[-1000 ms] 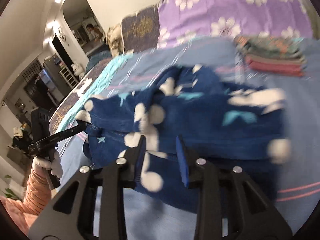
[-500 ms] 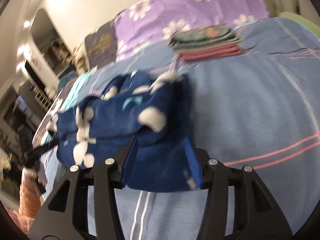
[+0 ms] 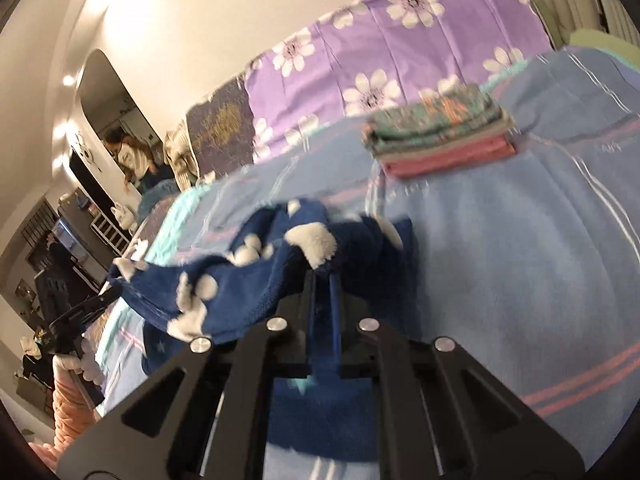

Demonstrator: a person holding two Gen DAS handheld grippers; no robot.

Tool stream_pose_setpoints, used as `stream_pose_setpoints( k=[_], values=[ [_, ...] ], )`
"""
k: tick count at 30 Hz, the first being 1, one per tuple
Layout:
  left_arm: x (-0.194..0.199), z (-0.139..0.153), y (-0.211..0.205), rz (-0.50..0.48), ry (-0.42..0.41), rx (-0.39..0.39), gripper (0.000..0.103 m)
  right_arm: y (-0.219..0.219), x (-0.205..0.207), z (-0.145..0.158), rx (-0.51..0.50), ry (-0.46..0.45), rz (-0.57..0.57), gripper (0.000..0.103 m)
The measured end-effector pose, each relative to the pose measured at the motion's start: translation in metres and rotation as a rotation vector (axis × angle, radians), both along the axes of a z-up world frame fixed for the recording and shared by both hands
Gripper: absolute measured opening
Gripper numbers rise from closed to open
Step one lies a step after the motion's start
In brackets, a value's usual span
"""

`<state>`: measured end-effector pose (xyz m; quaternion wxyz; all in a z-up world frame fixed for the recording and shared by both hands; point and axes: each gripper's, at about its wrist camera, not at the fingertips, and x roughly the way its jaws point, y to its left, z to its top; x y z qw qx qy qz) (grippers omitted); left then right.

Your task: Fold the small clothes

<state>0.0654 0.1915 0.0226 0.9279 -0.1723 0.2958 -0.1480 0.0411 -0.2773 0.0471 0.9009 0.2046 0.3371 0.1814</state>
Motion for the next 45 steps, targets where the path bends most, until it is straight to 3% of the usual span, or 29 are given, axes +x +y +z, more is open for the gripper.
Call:
stream_pose_setpoints(
  k=[2, 4, 5, 6, 8, 13, 15, 17, 19, 26, 28, 30, 31, 32, 34, 36, 40, 44, 45],
  values=[
    [0.012, 0.003, 0.001, 0.035, -0.001, 0.0, 0.012, -0.003, 0.012, 0.002, 0.001, 0.015, -0.053, 0.018],
    [0.013, 0.007, 0.004, 0.04, -0.02, -0.018, 0.029, -0.004, 0.013, 0.002, 0.004, 0.015, -0.049, 0.026],
    [0.009, 0.01, 0.006, 0.041, -0.045, -0.018, 0.044, -0.005, 0.011, 0.001, -0.004, 0.011, -0.044, 0.03],
    [0.004, 0.012, 0.008, 0.053, -0.078, -0.003, 0.047, -0.006, 0.009, -0.001, -0.021, 0.007, -0.04, 0.037],
    [0.005, 0.012, 0.011, 0.063, -0.084, 0.02, 0.047, -0.011, 0.01, -0.006, -0.032, 0.017, -0.044, 0.038],
    [0.015, -0.009, 0.019, 0.092, -0.002, 0.064, 0.047, -0.021, 0.011, -0.021, -0.043, 0.063, -0.081, 0.038],
    [0.017, -0.022, 0.019, 0.097, 0.034, 0.117, 0.048, -0.016, 0.008, -0.025, -0.123, 0.066, -0.074, 0.042],
    [0.023, -0.033, 0.021, 0.104, 0.07, 0.148, 0.05, -0.005, 0.011, -0.035, -0.251, 0.094, -0.037, 0.053],
    [0.033, -0.047, 0.026, 0.112, 0.115, 0.144, 0.051, 0.005, 0.018, -0.05, -0.331, 0.151, -0.001, 0.054],
    [0.07, -0.063, 0.03, 0.044, 0.175, 0.072, 0.056, 0.017, 0.048, -0.062, -0.337, 0.157, 0.032, 0.057],
    [0.086, -0.063, 0.028, -0.025, 0.186, 0.018, 0.062, 0.017, 0.066, -0.059, -0.305, 0.152, 0.053, 0.058],
    [0.103, -0.062, 0.025, -0.03, 0.194, 0.03, 0.06, 0.017, 0.084, -0.057, -0.249, 0.158, 0.076, 0.058],
    [0.111, -0.061, 0.025, -0.02, 0.192, 0.045, 0.049, 0.013, 0.097, -0.056, -0.178, 0.162, 0.082, 0.051],
    [0.116, -0.06, 0.026, -0.014, 0.191, 0.039, 0.008, 0.009, 0.103, -0.055, -0.123, 0.169, 0.07, 0.043],
    [0.13, -0.065, 0.041, 0.026, 0.227, -0.05, 0.008, -0.012, 0.124, -0.068, 0.042, 0.254, -0.025, 0.026],
    [0.137, -0.075, 0.055, 0.088, 0.254, -0.091, 0.008, -0.031, 0.136, -0.087, 0.146, 0.34, -0.118, 0.022],
    [0.133, -0.092, 0.057, 0.074, 0.273, -0.122, 0.014, -0.034, 0.132, -0.106, 0.171, 0.35, -0.089, 0.031],
    [0.138, -0.096, 0.059, 0.065, 0.309, -0.164, 0.047, -0.038, 0.133, -0.105, 0.19, 0.338, -0.072, 0.039],
    [0.141, -0.097, 0.058, 0.06, 0.324, -0.161, 0.048, -0.039, 0.133, -0.103, 0.19, 0.335, -0.071, 0.045]
  ],
)
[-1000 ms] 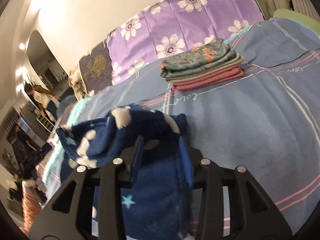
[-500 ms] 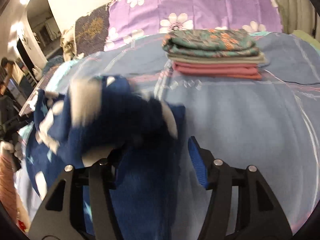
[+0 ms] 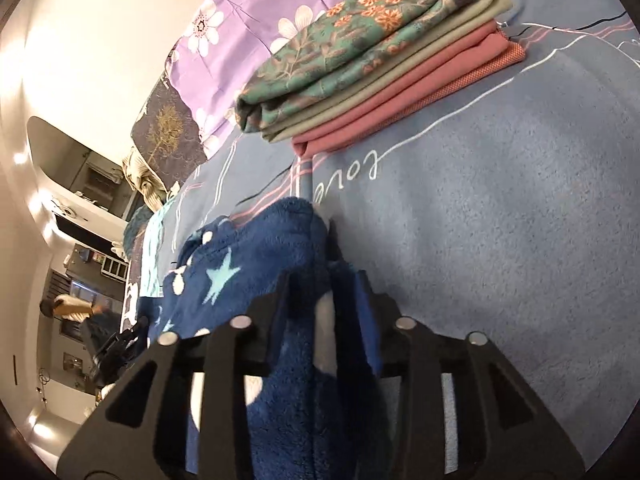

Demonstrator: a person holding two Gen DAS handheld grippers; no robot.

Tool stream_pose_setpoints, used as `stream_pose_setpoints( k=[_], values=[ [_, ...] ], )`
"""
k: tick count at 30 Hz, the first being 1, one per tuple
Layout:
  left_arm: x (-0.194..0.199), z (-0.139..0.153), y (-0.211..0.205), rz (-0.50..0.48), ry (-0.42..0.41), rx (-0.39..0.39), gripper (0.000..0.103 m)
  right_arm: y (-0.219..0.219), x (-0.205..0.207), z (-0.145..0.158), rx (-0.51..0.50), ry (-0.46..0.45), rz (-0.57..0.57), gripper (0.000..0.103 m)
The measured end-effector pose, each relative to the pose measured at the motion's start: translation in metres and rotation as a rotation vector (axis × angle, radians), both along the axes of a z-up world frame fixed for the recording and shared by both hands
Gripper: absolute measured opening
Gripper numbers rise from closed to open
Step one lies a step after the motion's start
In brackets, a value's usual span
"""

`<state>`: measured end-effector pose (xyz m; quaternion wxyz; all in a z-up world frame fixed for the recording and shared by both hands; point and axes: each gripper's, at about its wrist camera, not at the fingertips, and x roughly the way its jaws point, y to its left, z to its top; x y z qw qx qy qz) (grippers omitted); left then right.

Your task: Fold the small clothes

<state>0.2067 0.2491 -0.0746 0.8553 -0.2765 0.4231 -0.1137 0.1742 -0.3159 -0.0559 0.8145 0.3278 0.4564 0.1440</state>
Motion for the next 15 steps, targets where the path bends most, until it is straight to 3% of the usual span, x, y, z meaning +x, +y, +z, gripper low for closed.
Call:
stream_pose_setpoints(
  k=[3, 5, 6, 7, 9, 11, 15],
  values=[
    [0.009, -0.002, -0.006, -0.024, 0.023, 0.02, 0.048, 0.001, 0.012, 0.002, -0.003, 0.007, 0.029, 0.057],
    [0.014, -0.004, -0.009, -0.033, 0.037, 0.042, 0.045, 0.007, 0.022, -0.001, -0.01, 0.022, 0.062, 0.059],
    [0.016, -0.003, -0.013, -0.043, 0.041, 0.067, 0.019, 0.01, 0.025, -0.002, -0.015, 0.029, 0.073, 0.059],
    [0.017, -0.002, -0.016, -0.054, 0.041, 0.085, 0.011, 0.016, 0.029, -0.004, -0.024, 0.038, 0.098, 0.048],
    [0.013, 0.006, -0.021, -0.043, 0.02, 0.155, 0.011, 0.026, 0.032, 0.0, -0.057, 0.024, 0.139, 0.022],
    [0.005, 0.021, -0.024, -0.034, -0.031, 0.198, 0.011, 0.029, 0.024, 0.019, -0.085, -0.063, 0.149, 0.018],
    [-0.017, 0.072, -0.023, -0.057, -0.198, 0.186, 0.011, 0.023, 0.003, 0.07, -0.063, -0.238, 0.155, 0.014]
  ],
)
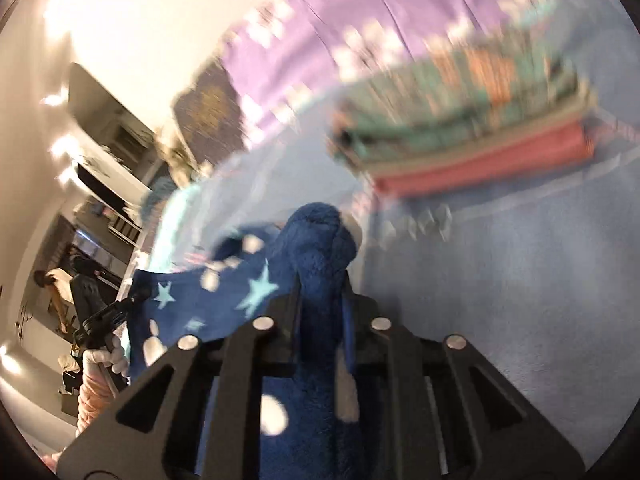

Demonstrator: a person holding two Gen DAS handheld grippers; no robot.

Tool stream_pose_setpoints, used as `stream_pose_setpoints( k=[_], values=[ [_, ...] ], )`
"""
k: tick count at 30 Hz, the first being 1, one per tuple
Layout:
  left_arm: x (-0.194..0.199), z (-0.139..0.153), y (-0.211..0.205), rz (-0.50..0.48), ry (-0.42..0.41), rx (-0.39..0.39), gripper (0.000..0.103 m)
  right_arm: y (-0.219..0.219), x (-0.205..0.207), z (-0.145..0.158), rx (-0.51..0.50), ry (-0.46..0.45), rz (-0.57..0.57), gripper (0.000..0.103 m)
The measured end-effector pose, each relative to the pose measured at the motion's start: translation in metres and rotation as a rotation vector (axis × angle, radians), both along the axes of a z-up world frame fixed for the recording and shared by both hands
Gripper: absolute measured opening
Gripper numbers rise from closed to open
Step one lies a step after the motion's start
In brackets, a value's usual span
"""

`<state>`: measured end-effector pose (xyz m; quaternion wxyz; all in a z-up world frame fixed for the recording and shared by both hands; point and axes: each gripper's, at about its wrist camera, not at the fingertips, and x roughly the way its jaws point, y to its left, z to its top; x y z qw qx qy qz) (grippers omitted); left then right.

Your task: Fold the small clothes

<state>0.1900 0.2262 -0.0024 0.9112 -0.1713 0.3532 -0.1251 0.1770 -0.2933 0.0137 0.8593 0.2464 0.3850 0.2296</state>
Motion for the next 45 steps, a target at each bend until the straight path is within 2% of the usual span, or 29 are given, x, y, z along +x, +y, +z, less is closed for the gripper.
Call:
stream_pose_setpoints(
  k=[2, 5, 7, 8, 9, 10, 11, 12, 13, 15, 18, 21, 23, 27, 29, 30, 31, 33, 35, 36, 37, 38, 41, 43, 45],
  values=[
    [-0.002, 0.017, -0.002, -0.006, -0.053, 0.045, 0.011, 0.002, -0.004, 0.024, -0.008, -0.076, 0.006, 0.014],
    [0.011, 0.016, -0.002, 0.018, -0.053, 0.083, 0.011, 0.006, 0.008, 0.031, -0.018, -0.1, 0.001, 0.015],
    [0.03, -0.012, -0.004, 0.024, 0.009, 0.121, 0.012, 0.012, 0.026, 0.01, -0.08, -0.047, -0.022, 0.017],
    [0.039, -0.032, -0.006, 0.02, 0.06, 0.138, 0.013, 0.016, 0.037, -0.012, -0.144, 0.014, -0.035, 0.017],
    [0.048, -0.062, -0.009, 0.015, 0.136, 0.163, 0.013, 0.017, 0.042, -0.03, -0.187, 0.066, -0.045, 0.017],
    [0.053, -0.092, -0.015, 0.011, 0.201, 0.194, 0.018, 0.019, 0.05, -0.061, -0.244, 0.155, -0.058, 0.017],
    [0.046, -0.108, -0.019, 0.017, 0.149, 0.208, 0.02, 0.018, 0.052, -0.082, -0.229, 0.189, -0.053, 0.018],
    [0.043, -0.106, -0.016, 0.015, 0.128, 0.193, 0.02, 0.014, 0.047, -0.088, -0.196, 0.162, -0.061, 0.018],
    [0.043, -0.102, -0.008, 0.019, 0.134, 0.145, 0.021, 0.008, 0.042, -0.09, -0.145, 0.127, -0.062, 0.018],
    [0.043, -0.106, 0.001, 0.024, 0.144, 0.081, 0.024, 0.0, 0.041, -0.09, -0.094, 0.127, -0.074, 0.018],
    [0.042, -0.105, 0.007, 0.02, 0.145, 0.036, 0.025, 0.007, 0.041, -0.086, -0.153, 0.118, -0.069, 0.018],
    [0.035, -0.097, 0.009, 0.04, 0.129, 0.048, 0.027, 0.016, 0.035, -0.072, -0.255, 0.091, -0.08, 0.027],
    [0.024, -0.08, 0.013, 0.054, 0.079, 0.057, 0.027, 0.014, 0.019, -0.052, -0.308, 0.048, -0.117, 0.036],
    [-0.021, -0.025, 0.026, 0.09, -0.084, 0.018, 0.03, 0.01, -0.027, -0.014, -0.304, 0.004, -0.158, 0.034],
    [-0.044, -0.009, 0.025, 0.069, -0.137, -0.024, 0.033, 0.022, -0.066, -0.001, -0.269, -0.032, -0.097, 0.034],
    [-0.06, -0.005, 0.019, 0.037, -0.158, -0.054, 0.038, 0.032, -0.083, 0.003, -0.258, -0.056, -0.057, 0.034],
    [-0.069, -0.007, 0.008, 0.0, -0.154, -0.069, 0.04, 0.043, -0.105, 0.003, -0.259, -0.084, -0.008, 0.037],
    [-0.082, -0.029, -0.022, -0.08, -0.065, -0.017, 0.041, 0.058, -0.13, -0.012, -0.316, -0.07, 0.022, 0.041],
    [-0.082, -0.067, -0.053, -0.101, 0.079, 0.124, 0.042, 0.07, -0.137, -0.047, -0.398, 0.039, 0.014, 0.04],
    [-0.089, -0.079, -0.062, -0.088, 0.049, 0.172, 0.042, 0.07, -0.141, -0.058, -0.395, 0.024, 0.001, 0.04],
    [-0.095, -0.077, -0.068, -0.08, 0.013, 0.205, 0.042, 0.07, -0.147, -0.06, -0.399, -0.003, -0.012, 0.04],
    [-0.096, -0.073, -0.068, -0.074, 0.019, 0.212, 0.042, 0.071, -0.149, -0.056, -0.408, -0.003, -0.023, 0.04],
    [-0.102, -0.059, -0.067, -0.038, 0.039, 0.152, 0.042, 0.077, -0.153, -0.053, -0.457, 0.001, -0.04, 0.04],
    [-0.115, -0.051, -0.073, -0.049, 0.019, 0.167, 0.042, 0.082, -0.155, -0.055, -0.484, -0.01, -0.036, 0.042],
    [-0.128, -0.045, -0.078, -0.078, -0.011, 0.14, 0.043, 0.078, -0.155, -0.055, -0.473, -0.009, -0.045, 0.042]
  ],
)
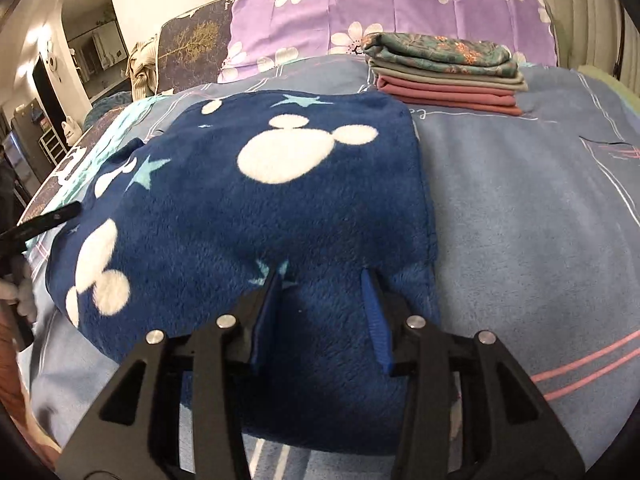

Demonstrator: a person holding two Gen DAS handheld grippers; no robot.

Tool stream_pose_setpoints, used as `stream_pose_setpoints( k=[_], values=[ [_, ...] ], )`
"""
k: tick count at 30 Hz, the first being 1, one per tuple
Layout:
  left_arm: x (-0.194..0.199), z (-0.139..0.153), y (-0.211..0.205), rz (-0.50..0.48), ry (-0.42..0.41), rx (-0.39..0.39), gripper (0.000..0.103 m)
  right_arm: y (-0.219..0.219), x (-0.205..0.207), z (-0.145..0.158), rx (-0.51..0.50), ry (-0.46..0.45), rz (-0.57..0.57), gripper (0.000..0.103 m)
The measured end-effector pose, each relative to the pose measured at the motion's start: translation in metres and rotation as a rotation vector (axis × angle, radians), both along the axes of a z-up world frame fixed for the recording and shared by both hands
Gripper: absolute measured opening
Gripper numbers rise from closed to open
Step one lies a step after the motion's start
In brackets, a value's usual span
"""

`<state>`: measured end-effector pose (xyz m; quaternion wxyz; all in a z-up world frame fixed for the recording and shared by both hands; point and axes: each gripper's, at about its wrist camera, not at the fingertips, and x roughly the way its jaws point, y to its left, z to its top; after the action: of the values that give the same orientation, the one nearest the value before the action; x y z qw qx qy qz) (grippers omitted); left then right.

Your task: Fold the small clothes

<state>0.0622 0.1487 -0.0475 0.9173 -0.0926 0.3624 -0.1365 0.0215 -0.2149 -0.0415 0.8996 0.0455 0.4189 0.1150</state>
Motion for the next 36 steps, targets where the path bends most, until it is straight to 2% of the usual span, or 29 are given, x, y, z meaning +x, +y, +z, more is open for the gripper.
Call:
stream_pose_setpoints(
  k=[2, 3, 5, 6, 12, 18, 23, 32, 36],
  values=[
    [-0.015, 0.001, -0.01, -0.057, -0.005, -0.04, 0.051, 0.0, -0.003, -0.001, 0.006, 0.001, -0.008, 0.042],
    [-0.02, -0.003, -0.015, -0.073, 0.009, -0.025, 0.055, 0.002, -0.004, -0.002, -0.002, -0.001, -0.008, 0.042],
    [-0.027, -0.027, -0.027, -0.091, 0.03, 0.065, 0.055, 0.004, -0.007, -0.002, -0.032, -0.009, -0.002, 0.042],
    [-0.029, -0.032, -0.03, -0.096, 0.02, 0.079, 0.055, 0.006, -0.008, -0.002, -0.04, -0.013, -0.001, 0.042],
    [-0.024, -0.03, -0.033, -0.092, 0.037, 0.098, 0.055, 0.004, -0.018, -0.002, -0.024, -0.027, 0.004, 0.044],
    [-0.026, -0.031, -0.03, -0.075, 0.031, 0.079, 0.056, 0.013, -0.025, -0.001, -0.072, -0.053, -0.002, 0.047],
    [-0.027, -0.031, -0.031, -0.075, 0.027, 0.088, 0.056, 0.008, -0.024, -0.001, -0.042, -0.051, -0.007, 0.047],
    [-0.029, -0.031, -0.033, -0.077, 0.019, 0.077, 0.059, 0.009, -0.025, -0.001, -0.05, -0.057, -0.009, 0.047],
    [-0.029, -0.029, -0.028, -0.077, 0.015, 0.044, 0.059, 0.009, -0.025, -0.001, -0.049, -0.057, -0.009, 0.047]
  ],
)
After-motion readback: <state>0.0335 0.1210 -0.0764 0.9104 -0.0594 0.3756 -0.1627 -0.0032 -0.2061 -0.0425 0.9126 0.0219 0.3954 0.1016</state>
